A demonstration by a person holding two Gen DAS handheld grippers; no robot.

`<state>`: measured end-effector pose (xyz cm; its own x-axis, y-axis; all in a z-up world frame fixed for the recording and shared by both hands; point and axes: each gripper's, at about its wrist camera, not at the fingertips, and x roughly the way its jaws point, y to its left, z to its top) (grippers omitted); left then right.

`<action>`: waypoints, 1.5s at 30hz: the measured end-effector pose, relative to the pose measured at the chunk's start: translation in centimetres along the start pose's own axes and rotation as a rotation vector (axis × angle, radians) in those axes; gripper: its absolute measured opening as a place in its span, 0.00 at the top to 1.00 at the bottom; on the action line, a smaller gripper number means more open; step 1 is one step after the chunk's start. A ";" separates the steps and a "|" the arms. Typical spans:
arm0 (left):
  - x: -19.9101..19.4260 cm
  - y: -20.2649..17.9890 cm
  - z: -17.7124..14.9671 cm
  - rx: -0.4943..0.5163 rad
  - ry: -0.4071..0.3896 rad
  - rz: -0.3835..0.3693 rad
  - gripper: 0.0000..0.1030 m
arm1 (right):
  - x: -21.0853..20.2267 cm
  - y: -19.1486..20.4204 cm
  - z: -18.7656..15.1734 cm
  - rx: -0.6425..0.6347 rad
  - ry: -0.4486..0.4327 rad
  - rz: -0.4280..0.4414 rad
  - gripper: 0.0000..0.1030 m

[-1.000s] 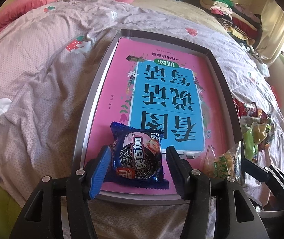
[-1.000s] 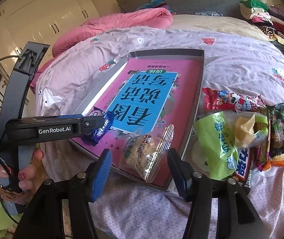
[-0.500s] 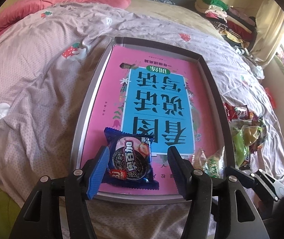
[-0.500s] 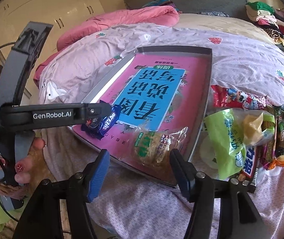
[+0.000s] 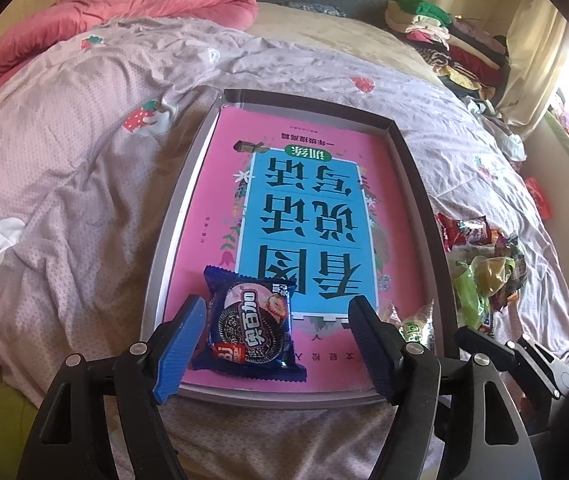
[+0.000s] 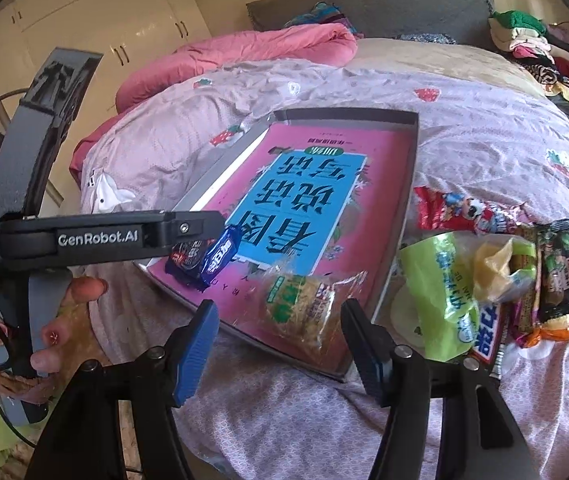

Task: Organize snacks
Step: 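Lower both packs onto the tray and open both tools, then move both tools back toward the snack pile beside the tray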

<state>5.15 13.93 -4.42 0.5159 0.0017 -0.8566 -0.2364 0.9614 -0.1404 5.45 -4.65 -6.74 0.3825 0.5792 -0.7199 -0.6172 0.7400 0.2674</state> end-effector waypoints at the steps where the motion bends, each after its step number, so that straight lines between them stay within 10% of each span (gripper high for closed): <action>1: 0.0 0.0 0.0 -0.001 0.002 -0.005 0.26 | -0.2 -0.1 0.0 0.001 -0.006 -0.005 0.35; 45: -4.7 -5.9 -0.6 0.127 -0.087 -0.154 0.26 | -8.9 -7.7 0.0 0.132 -0.220 -0.218 0.31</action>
<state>3.63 8.10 0.17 0.6086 -0.1298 -0.7828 -0.0466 0.9790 -0.1986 6.79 -15.52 -2.44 0.6439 0.4513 -0.6178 -0.4155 0.8843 0.2130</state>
